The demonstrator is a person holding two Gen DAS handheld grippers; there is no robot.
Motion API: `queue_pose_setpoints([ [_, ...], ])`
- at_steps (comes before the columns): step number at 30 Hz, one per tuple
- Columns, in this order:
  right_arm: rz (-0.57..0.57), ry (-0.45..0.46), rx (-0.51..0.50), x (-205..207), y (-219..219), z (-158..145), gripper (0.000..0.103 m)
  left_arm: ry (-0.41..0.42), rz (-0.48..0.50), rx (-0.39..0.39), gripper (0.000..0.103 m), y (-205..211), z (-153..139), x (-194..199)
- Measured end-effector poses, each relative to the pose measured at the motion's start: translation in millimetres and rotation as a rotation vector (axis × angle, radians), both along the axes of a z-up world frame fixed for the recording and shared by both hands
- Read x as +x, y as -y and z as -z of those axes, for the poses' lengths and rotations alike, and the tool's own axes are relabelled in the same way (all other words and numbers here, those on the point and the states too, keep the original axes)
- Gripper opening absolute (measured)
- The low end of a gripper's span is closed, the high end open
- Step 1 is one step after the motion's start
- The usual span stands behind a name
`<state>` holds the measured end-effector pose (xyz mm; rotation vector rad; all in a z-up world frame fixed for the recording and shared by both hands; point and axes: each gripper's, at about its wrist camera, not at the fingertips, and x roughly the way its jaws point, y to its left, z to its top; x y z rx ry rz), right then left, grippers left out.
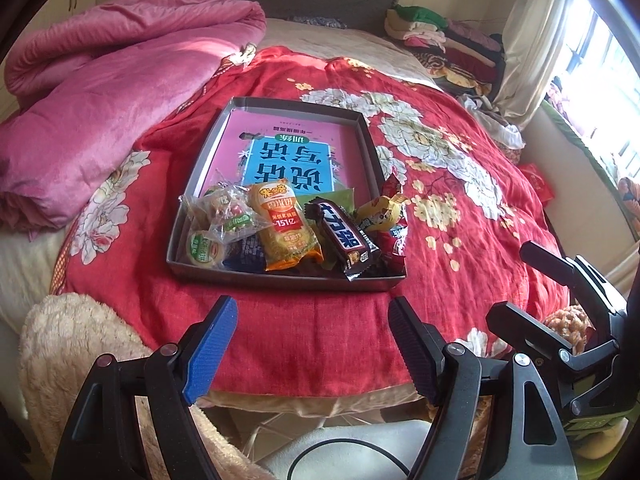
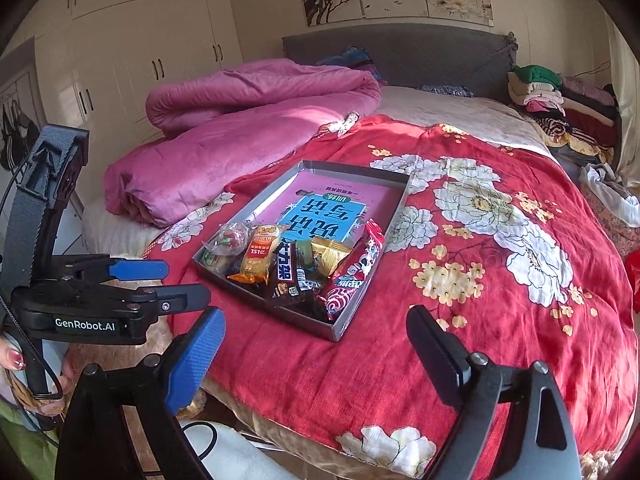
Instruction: Organize snacks
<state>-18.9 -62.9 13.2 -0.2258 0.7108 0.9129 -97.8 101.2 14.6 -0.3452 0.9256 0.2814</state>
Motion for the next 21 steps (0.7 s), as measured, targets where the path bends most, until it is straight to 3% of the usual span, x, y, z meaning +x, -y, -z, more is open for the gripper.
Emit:
queue_pose_setpoints([
  [21,0.033,0.019,0.003,2.5,4.2,-1.9,0.092,0.006,0.005,0.002,0.079,-0.4,-1.5,1.2],
])
